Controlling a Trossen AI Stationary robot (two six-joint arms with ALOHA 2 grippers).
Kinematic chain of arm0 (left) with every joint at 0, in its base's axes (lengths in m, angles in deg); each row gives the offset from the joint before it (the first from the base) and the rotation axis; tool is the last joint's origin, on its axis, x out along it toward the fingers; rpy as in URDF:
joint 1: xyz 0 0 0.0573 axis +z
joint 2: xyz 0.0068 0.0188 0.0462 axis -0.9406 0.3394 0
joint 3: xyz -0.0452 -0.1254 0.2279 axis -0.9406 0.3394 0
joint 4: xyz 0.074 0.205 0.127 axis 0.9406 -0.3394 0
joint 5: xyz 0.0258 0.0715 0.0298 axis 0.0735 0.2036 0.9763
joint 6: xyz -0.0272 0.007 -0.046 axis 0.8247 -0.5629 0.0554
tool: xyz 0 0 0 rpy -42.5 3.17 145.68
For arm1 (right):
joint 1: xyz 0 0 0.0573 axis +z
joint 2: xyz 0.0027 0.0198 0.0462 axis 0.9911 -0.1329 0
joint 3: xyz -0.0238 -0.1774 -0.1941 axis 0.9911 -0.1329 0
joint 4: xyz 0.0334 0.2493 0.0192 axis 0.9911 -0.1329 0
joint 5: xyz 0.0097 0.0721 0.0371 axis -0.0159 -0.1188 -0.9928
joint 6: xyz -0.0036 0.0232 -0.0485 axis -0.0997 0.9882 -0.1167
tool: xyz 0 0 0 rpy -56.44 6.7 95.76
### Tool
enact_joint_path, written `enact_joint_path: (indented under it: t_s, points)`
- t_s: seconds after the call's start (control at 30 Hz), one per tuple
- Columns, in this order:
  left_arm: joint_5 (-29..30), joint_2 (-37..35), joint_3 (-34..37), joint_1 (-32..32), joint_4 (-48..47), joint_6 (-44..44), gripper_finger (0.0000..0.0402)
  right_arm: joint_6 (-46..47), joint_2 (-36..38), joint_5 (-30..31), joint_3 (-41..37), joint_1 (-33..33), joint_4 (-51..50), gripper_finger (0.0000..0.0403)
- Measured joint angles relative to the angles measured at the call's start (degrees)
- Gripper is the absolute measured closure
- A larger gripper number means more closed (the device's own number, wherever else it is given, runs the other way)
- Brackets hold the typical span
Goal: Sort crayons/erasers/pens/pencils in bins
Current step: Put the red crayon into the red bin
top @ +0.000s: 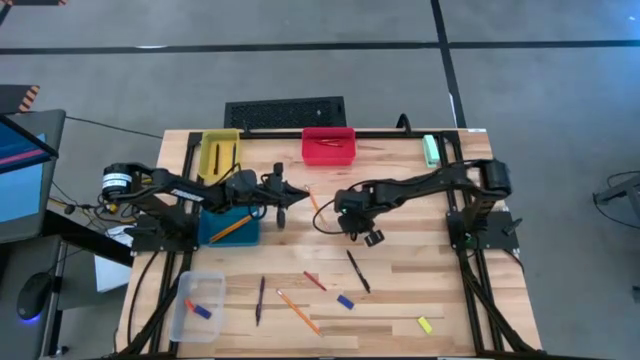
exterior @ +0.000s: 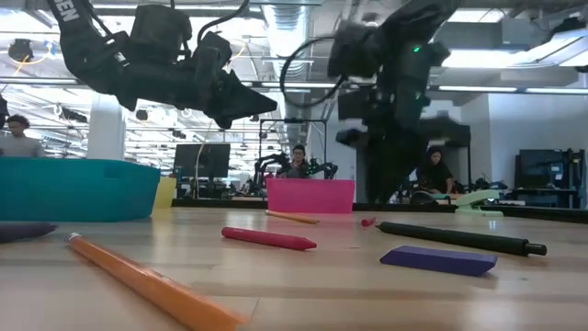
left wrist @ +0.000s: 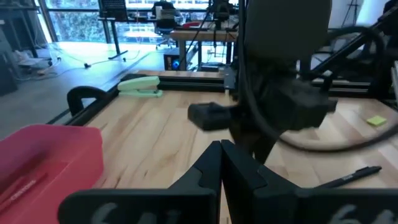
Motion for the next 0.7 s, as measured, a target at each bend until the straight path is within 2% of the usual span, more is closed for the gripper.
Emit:
enact_joint_path:
  t_s: [0.13,0.3,0.7]
  points:
    - [0.02,0.00,0.00,0.66,-0.73,-0.03,0.0401,-4.30,-3.30,1.04,2.61,-0.26,-2.21,0.0286]
    - [0.07,0.00,0.00,0.62,-2.24,-0.45,0.0401,-8.96,-5.22,6.45,3.04,0.00,-1.74,0.0285]
    - [0.09,0.00,0.00,0.63,-2.46,-0.62,0.0401,-9.20,-5.24,5.65,2.97,-1.23,-1.61,0.0285]
